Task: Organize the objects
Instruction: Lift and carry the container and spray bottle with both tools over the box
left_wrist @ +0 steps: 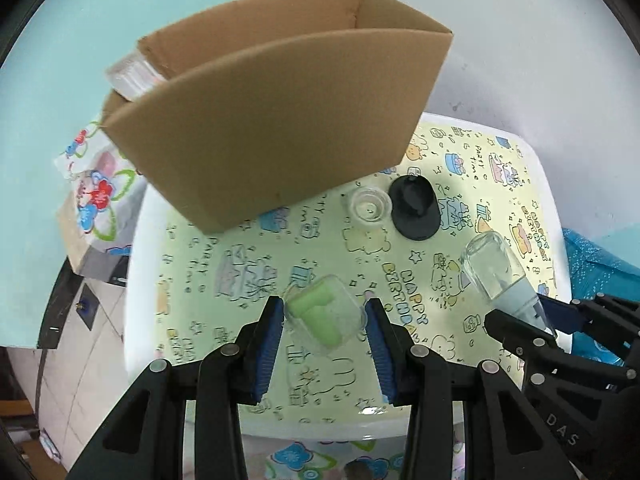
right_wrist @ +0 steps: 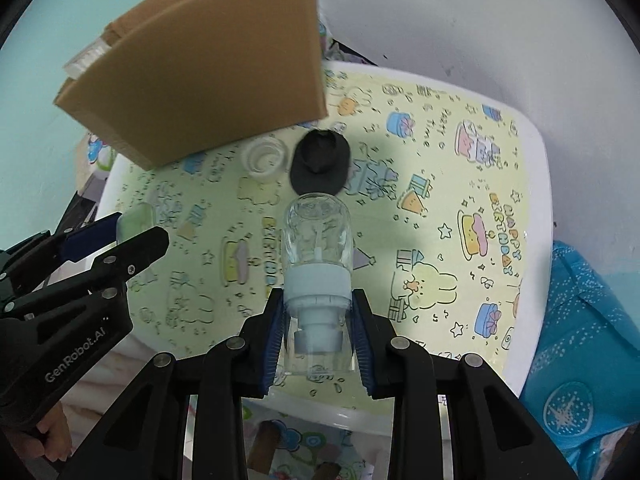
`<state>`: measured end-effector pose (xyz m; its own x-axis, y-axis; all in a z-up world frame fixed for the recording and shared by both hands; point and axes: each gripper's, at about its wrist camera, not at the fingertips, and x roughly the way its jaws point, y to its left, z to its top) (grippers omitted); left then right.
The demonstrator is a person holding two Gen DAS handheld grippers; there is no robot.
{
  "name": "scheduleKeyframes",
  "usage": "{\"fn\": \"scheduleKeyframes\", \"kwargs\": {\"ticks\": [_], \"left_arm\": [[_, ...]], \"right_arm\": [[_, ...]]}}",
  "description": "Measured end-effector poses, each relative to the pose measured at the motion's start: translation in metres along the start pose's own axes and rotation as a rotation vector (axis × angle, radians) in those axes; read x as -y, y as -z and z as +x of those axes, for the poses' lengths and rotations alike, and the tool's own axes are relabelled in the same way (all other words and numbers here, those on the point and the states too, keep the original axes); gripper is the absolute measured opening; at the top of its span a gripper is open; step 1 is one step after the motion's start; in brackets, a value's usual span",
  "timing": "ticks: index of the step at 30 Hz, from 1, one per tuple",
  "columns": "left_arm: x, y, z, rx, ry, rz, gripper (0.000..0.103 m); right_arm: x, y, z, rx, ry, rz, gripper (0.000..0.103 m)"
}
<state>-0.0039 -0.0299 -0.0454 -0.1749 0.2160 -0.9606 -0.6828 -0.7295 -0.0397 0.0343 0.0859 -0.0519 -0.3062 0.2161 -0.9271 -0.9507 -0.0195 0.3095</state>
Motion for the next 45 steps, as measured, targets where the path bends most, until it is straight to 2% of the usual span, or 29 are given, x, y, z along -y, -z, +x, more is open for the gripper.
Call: {"fn": "scheduleKeyframes", "kwargs": {"ticks": [8, 25, 34, 45], "left_arm": [[-0.009, -0.007, -0.023, 0.024, 0.002, 0.002, 0.042], [-0.026, -0.052, -0.058, 0.07, 0.015, -0.011, 0.043], [-0.034, -0.075, -0.062, 0.089, 0.002, -0.003, 0.043], [-0.055, -0.107, -0.059, 0.11, 0.022, -0.057, 0.043]], "right_arm": [[-0.025, -0.014, -0.011, 0.017, -0.007, -0.036, 0.035], [-0.049, -0.061, -0.058, 0.07, 0.022, -0.096, 0.035], [-0.059, -0.088, -0.066, 0.092, 0.016, -0.108, 0.035], [-0.069, -0.129, -0.067, 0.113, 0.007, -0.144, 0.035]]}}
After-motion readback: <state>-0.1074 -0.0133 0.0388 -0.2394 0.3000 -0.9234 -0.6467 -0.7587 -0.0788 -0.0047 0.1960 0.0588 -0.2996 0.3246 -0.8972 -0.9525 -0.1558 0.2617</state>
